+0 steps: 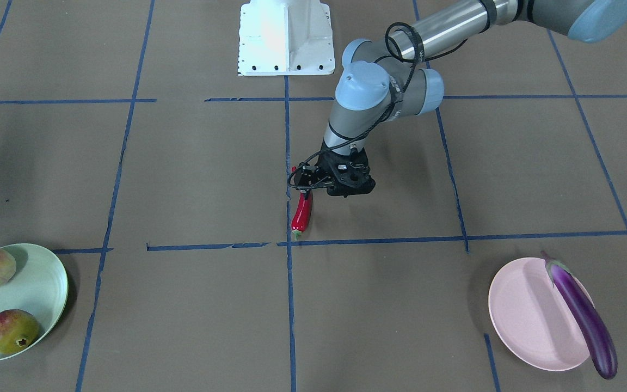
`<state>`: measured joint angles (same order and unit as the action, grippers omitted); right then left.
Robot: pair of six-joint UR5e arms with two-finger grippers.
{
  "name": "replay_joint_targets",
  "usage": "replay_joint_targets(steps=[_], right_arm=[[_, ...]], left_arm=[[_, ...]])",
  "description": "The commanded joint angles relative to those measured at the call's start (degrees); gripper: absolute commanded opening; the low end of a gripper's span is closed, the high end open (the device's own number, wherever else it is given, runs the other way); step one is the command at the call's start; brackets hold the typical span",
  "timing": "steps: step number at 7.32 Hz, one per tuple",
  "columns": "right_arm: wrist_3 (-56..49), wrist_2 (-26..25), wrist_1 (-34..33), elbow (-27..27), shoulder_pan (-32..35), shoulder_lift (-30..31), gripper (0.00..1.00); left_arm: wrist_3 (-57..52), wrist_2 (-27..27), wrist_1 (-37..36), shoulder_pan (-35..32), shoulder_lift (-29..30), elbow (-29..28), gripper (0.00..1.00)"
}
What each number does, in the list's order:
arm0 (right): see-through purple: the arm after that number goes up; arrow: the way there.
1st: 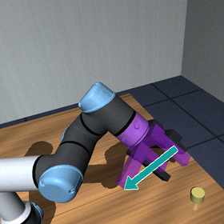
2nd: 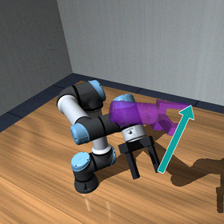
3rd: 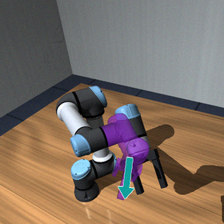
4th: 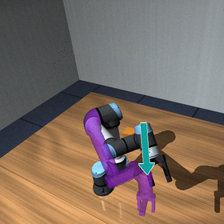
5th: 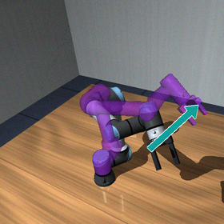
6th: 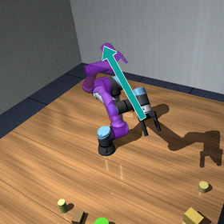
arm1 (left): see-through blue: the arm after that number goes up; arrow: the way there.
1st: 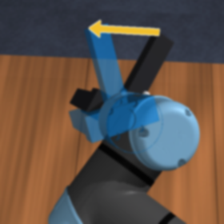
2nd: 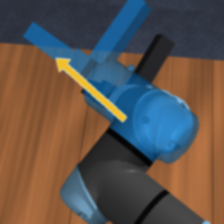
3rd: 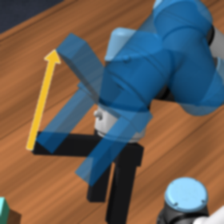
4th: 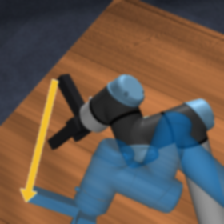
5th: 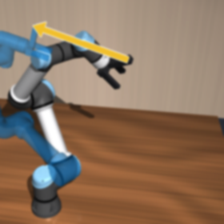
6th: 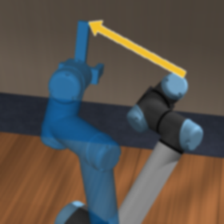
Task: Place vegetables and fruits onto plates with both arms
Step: 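Release the pomegranate while the left gripper reaches to the red chili, then lower the left gripper and grasp the red chili pepper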
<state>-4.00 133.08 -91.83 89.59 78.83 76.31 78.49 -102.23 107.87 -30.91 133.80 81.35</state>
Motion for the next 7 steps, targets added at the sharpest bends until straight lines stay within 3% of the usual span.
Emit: replay_joint_targets(steps=[1,2,3,5,6,7], right_arm=[[-0.1,0.0,0.2,1.1,0.0,2.9,1.0],[-0.1,0.0,0.2,1.3,0.1,3.1,1.0],[0.0,0.0,0.2,1.3,0.0,3.1,1.0],[-0.1,0.0,0.2,1.3,0.0,3.1,1.0],[-0.1,0.0,0.2,1.5,0.0,3.1,1.0],[0.0,0.1,0.2,1.6,0.0,3.1,1.0]], left_arm=[[0.3,6.8,-4.2,4.3,4.4,-2.4,0.91],[0.3,7.0,-4.2,4.4,4.4,-2.6,0.71],[0.3,7.0,-4.2,4.5,4.2,-2.7,0.57],[0.3,7.1,-4.2,4.6,4.0,-3.0,0.57],[0.3,7.0,-4.2,4.5,4.1,-3.0,0.36],[1.0,7.0,-4.2,4.5,4.1,-3.0,0.07]])
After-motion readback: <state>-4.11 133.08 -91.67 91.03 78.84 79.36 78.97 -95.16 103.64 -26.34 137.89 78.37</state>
